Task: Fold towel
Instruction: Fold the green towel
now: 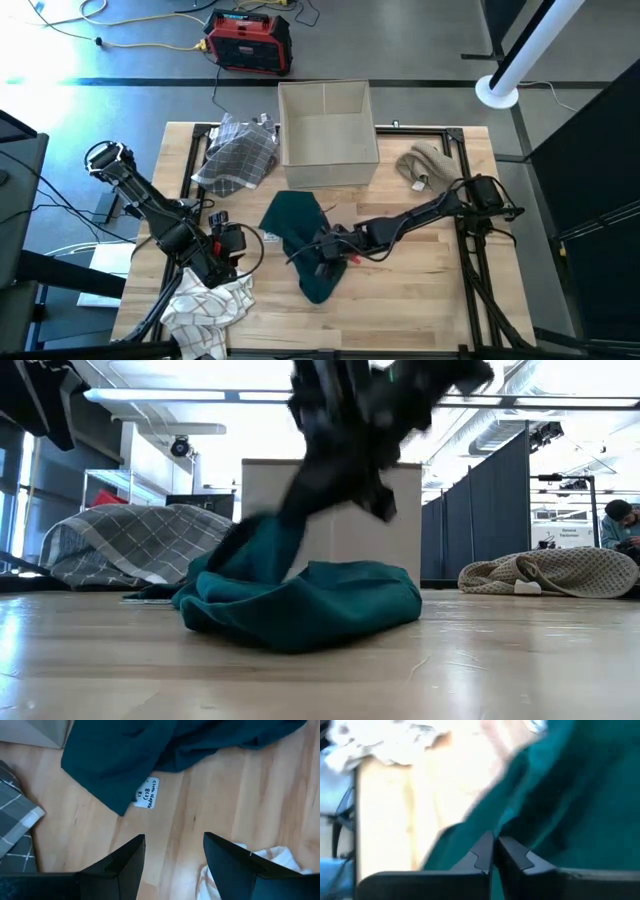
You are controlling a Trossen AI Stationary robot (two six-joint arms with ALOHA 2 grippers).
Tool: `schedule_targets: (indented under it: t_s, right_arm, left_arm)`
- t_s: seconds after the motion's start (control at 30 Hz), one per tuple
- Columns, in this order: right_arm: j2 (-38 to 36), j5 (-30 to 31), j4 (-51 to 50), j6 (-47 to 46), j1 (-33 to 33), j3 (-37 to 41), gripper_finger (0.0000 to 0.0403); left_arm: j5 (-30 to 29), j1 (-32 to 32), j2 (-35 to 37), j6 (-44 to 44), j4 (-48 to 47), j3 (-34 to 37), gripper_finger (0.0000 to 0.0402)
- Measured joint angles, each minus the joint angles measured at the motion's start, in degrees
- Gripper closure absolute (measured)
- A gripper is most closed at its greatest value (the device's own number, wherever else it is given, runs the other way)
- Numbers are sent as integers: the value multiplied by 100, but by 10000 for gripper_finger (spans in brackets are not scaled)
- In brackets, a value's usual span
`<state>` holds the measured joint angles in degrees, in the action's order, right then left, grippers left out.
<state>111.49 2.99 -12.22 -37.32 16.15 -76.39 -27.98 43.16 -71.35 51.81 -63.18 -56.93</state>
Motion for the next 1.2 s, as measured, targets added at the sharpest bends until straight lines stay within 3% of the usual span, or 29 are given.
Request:
schedule_targets:
  t_s: [0.23, 0.37, 0.47, 0.6, 0.77, 1.0, 1.2]
  right_arm:
    - [-62, 64, -2973, 819, 265, -2625, 403]
    - [-87, 734, -4244, 1008, 375, -3820, 403]
    - [-90, 1104, -4916, 1039, 377, -4190, 403]
    - [-86, 1044, -5455, 1042, 372, -4090, 403]
    - [-69, 836, -6121, 1013, 475, -3495, 403]
    - [-64, 278, -5992, 808, 559, -2707, 403]
    - [-64, 240, -5451, 628, 567, -2302, 403]
  left_arm:
    - [-489, 0, 1, -235, 20, 0, 209]
    - [-820, 0, 2, -729, 231, 0, 209]
    - [-962, 0, 0, -1354, 750, 79, 209]
    - [-975, -27, -2, -1927, 1970, 551, 209]
    - [-715, -90, -19, -1902, 3471, 1374, 209]
    - [-863, -118, -49, -1830, 5062, 2174, 209]
    - [-1265, -216, -602, -3501, 6135, 2062, 209]
